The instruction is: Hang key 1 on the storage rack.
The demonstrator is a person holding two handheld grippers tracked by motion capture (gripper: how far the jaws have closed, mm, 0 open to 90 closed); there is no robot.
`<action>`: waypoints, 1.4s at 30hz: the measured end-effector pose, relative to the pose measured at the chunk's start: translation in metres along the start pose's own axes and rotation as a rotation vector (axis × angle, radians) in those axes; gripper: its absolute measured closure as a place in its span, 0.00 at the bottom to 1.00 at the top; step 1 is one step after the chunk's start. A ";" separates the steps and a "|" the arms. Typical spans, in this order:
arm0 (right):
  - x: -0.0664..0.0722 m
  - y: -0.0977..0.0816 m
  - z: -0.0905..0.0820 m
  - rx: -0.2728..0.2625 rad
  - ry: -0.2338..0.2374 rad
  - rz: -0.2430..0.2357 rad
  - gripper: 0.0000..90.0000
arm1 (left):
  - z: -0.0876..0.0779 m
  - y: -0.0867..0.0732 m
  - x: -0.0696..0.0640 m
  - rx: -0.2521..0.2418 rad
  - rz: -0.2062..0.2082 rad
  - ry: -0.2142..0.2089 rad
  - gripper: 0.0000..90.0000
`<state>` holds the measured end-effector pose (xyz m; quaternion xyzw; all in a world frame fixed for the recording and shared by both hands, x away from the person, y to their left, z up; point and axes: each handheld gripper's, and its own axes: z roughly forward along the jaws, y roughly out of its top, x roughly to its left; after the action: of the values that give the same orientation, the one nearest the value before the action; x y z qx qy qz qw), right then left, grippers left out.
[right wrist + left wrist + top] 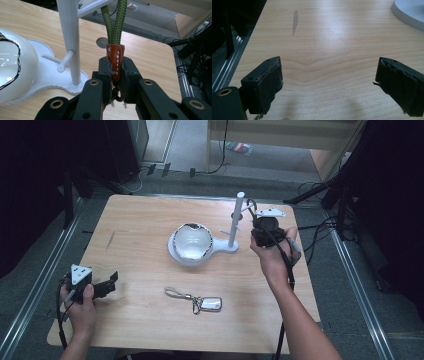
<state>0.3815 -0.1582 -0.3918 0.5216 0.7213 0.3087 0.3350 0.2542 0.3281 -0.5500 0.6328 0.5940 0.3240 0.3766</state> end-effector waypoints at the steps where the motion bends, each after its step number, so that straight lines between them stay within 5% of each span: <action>1: 0.000 0.000 0.000 0.000 0.000 0.000 0.90 | 0.000 0.000 0.000 0.000 0.000 0.000 0.08; 23: 0.014 -0.002 0.000 -0.016 -0.007 -0.090 0.89 | 0.000 0.000 0.000 0.000 -0.001 0.000 0.08; 42: 0.010 -0.007 0.002 0.008 0.058 -0.073 0.77 | 0.000 0.000 0.000 0.001 -0.001 0.000 0.08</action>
<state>0.3768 -0.1501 -0.3998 0.4870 0.7507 0.3084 0.3229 0.2545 0.3281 -0.5502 0.6327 0.5943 0.3236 0.3766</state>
